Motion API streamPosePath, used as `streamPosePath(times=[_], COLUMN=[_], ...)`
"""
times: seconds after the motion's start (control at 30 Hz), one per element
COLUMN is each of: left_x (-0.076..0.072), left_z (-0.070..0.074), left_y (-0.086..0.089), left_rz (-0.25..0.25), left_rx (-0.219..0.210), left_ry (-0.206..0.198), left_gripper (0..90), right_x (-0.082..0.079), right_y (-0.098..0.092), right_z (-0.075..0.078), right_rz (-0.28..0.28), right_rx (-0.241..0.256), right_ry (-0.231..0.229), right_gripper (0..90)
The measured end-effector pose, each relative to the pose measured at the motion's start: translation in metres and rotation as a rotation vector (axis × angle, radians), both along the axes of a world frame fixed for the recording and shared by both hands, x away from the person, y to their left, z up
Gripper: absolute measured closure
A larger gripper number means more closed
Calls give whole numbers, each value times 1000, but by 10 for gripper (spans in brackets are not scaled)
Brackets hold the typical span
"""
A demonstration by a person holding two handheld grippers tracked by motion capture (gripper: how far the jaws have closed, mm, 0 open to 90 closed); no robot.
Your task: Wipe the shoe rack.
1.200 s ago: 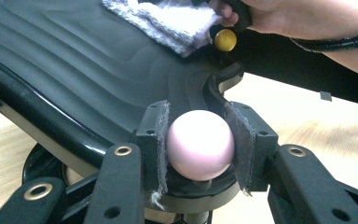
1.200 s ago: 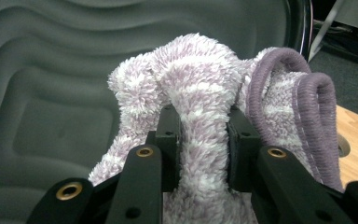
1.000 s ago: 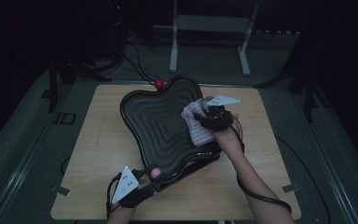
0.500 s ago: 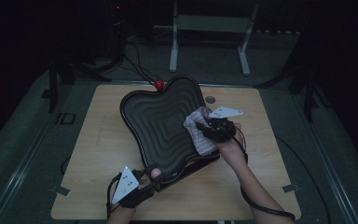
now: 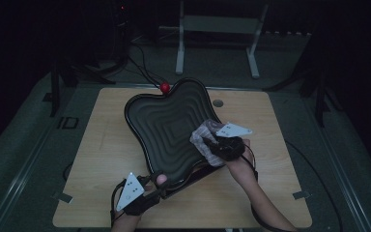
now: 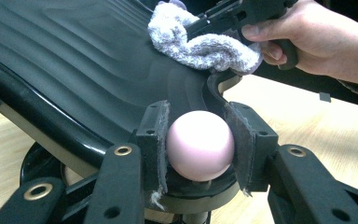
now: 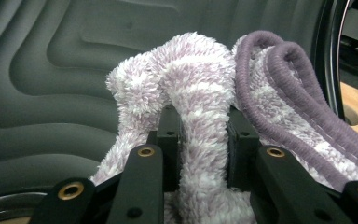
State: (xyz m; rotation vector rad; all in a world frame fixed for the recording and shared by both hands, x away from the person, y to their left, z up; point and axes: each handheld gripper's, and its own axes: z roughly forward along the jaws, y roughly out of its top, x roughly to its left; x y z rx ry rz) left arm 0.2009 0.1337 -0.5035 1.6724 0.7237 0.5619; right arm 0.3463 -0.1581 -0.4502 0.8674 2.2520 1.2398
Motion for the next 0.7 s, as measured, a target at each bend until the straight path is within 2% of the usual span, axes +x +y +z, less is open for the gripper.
streamPosePath(times=[0.13,0.3,0.37,0.7], left_x=[0,0,0,0], left_z=[0,0,0,0], left_y=[0,0,1,1], left_rz=[0,-2,-4,-8], left_rx=[-1,0,-2,3], left_ry=[-1,-3,-4,-5], left_gripper=[602,602,602,602], right_x=[2,9,12,46], right_y=[0,-4,-2,31], right_z=[2,7,11,56], right_rz=[3,9,2,-2], right_rx=[9,77,82,122], right_ry=[15,44,34,-10], right_gripper=[719,721,723,724])
